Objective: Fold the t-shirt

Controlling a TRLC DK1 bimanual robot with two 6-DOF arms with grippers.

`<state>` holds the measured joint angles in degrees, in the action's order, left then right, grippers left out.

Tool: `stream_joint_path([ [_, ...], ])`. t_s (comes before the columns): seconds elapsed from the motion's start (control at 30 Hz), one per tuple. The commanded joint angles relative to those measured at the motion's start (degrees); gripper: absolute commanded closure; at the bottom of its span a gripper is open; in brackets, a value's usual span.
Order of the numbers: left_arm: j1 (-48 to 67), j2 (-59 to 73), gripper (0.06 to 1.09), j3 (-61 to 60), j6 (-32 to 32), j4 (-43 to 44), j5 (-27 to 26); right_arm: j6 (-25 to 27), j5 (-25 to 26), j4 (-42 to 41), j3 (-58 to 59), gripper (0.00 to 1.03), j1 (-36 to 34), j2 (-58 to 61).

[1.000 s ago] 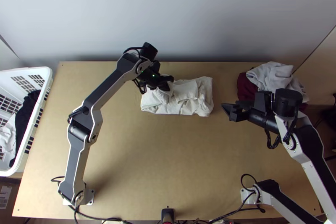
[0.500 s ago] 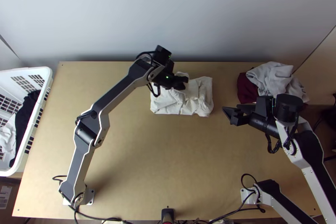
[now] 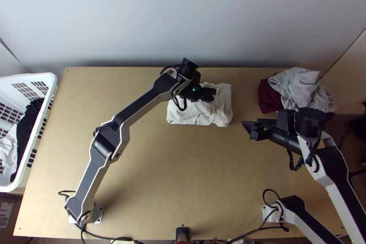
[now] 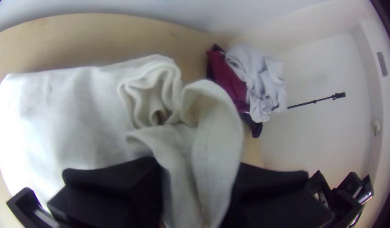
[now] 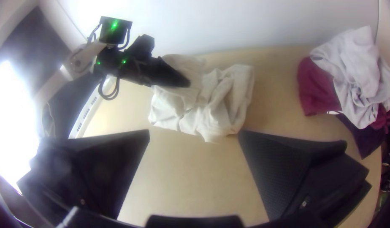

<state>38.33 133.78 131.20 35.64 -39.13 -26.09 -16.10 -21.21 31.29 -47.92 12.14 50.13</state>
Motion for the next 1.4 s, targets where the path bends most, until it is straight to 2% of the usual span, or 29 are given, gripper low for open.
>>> stream_joint_path([
  [0.0, 1.8, 0.8, 0.20, 0.0, 3.5, 6.3, 0.1, -0.7, 0.0, -1.4, 3.2, 0.05, 0.3, -0.9],
  [0.07, 2.1, 0.8, 0.12, 0.1, 4.1, 7.0, 0.8, -0.7, 0.0, -1.5, 3.6, 0.05, 0.3, -1.1],
  [0.27, 2.4, 1.1, 0.12, 1.2, 6.0, 8.3, 1.5, -1.3, 0.0, -2.5, 5.0, 0.05, 0.5, -1.5],
  [0.5, 2.5, 0.3, 0.12, 1.4, 12.3, 12.2, 1.7, -2.2, 0.0, -5.4, 8.4, 0.05, 1.4, -1.7],
  [0.57, 3.2, 0.7, 0.12, 1.4, 14.1, 12.6, -0.1, -2.4, 0.0, -6.2, 8.7, 0.05, 1.6, -1.6],
  [0.67, 3.3, 1.9, 0.12, 0.6, 21.1, 16.1, -2.0, -2.3, 0.0, -6.5, 9.1, 0.05, 1.7, -1.7],
  [0.83, 3.9, 5.8, 0.12, 0.0, 28.4, 23.8, -5.6, -2.4, 0.0, -6.7, 9.8, 0.05, 1.7, -2.2],
  [1.37, 3.2, 17.7, 0.12, 1.4, 30.9, 31.4, -3.4, -2.0, -0.1, -3.0, 9.3, 0.05, 1.0, -5.3],
])
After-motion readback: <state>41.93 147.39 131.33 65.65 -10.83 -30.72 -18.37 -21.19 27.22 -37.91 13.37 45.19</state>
